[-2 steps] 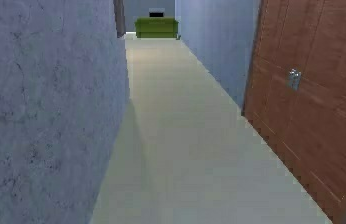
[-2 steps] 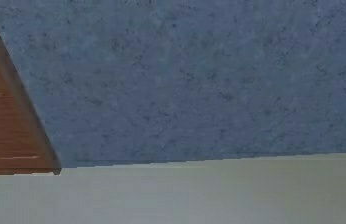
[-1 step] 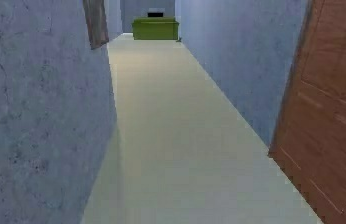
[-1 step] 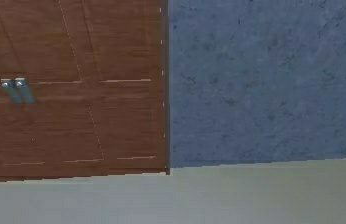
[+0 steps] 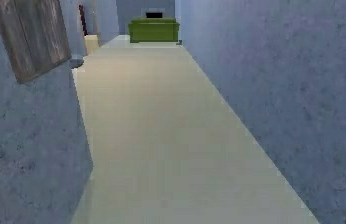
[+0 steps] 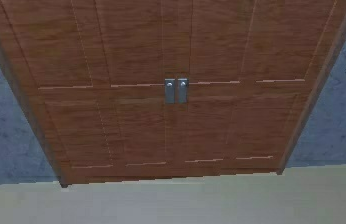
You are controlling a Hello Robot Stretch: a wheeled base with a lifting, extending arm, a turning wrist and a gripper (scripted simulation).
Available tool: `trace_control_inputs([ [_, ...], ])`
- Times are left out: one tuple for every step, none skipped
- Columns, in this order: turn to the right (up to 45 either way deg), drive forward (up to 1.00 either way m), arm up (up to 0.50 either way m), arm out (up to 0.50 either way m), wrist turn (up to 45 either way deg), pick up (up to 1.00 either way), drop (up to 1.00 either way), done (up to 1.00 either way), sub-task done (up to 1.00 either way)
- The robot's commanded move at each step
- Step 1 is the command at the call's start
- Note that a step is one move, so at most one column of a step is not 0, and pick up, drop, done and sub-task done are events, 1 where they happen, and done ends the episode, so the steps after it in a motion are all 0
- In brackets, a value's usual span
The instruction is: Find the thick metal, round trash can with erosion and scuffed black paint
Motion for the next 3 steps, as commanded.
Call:
trace_control_inputs([
  [-3.0, 0.00, 0.00, 0.00, 0.0, 0.00, 0.00, 0.00, 0.00],
  [0.0, 1.00, 0.00, 0.00, 0.0, 0.00, 0.00, 0.00, 0.00],
  [0.0, 0.95, 0.00, 0.00, 0.0, 0.00, 0.00, 0.00, 0.00],
])
